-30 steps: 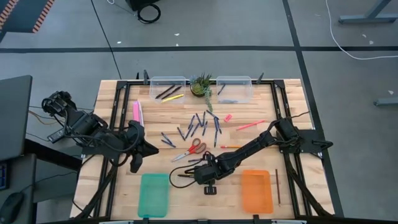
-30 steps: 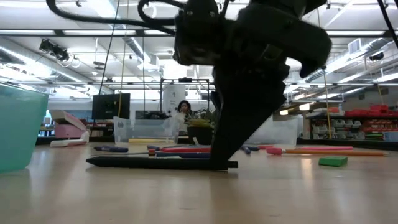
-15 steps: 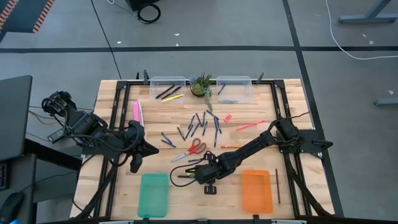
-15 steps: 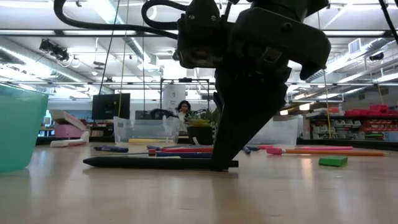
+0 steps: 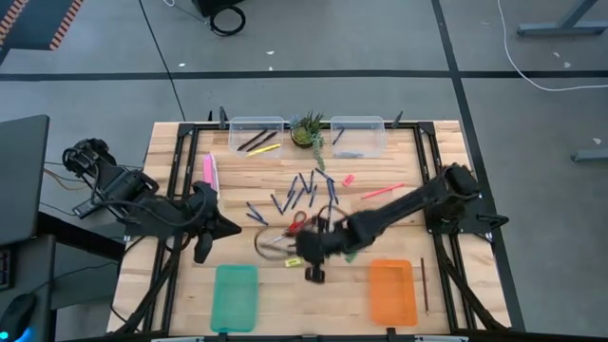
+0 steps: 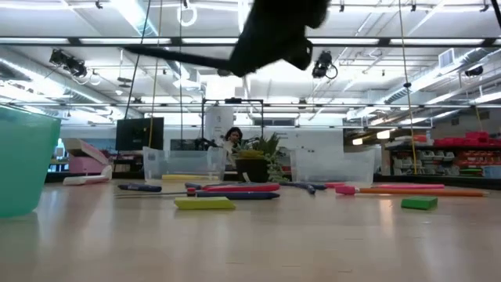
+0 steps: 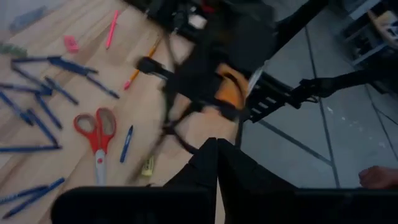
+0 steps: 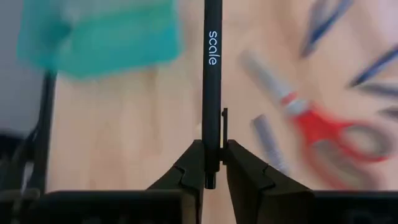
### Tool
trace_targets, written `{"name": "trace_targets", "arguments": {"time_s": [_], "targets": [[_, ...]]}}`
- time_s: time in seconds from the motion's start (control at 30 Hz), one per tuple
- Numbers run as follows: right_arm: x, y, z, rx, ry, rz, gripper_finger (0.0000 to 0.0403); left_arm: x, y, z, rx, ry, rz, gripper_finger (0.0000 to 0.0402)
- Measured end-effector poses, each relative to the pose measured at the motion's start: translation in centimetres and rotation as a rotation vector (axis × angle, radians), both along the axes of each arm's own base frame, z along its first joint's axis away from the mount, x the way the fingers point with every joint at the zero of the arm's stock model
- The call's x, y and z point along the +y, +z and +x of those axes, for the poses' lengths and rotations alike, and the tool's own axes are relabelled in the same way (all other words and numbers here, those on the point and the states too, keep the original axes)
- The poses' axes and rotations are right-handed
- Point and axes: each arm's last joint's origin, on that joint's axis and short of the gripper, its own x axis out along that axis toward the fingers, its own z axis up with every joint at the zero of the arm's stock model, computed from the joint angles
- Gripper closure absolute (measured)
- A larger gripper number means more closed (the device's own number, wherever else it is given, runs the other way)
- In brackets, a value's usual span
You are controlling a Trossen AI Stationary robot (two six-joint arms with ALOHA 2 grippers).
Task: Sort crayons/erasers/pens/pencils in bins
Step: Put the black pen into the left transparent bin
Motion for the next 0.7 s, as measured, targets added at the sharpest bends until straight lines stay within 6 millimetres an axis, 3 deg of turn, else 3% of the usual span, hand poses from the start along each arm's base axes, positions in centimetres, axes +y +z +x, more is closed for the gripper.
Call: {"name": "trace_targets", "arguments": {"time_s": [0.23, 0.5, 0.7], "targets": [[-8.5, 1.7, 1.4, -0.063, -0.191, -0.003, 0.0344, 1.4, 2.4, -1.8, -0.060, -0.039, 0.074, 0.0391], [-17.5, 4.2, 3.0, -0.201, -0.367, -0.013, 0.0344, 3.9, 5.4, -4.5, -0.199, 0.112, 0.109, 0.0376], [-22.4, 6.3, 4.3, -0.292, -0.461, 0.059, 0.0343, 4.9, 5.7, -5.2, -0.235, 0.217, 0.171, 0.0351]]}}
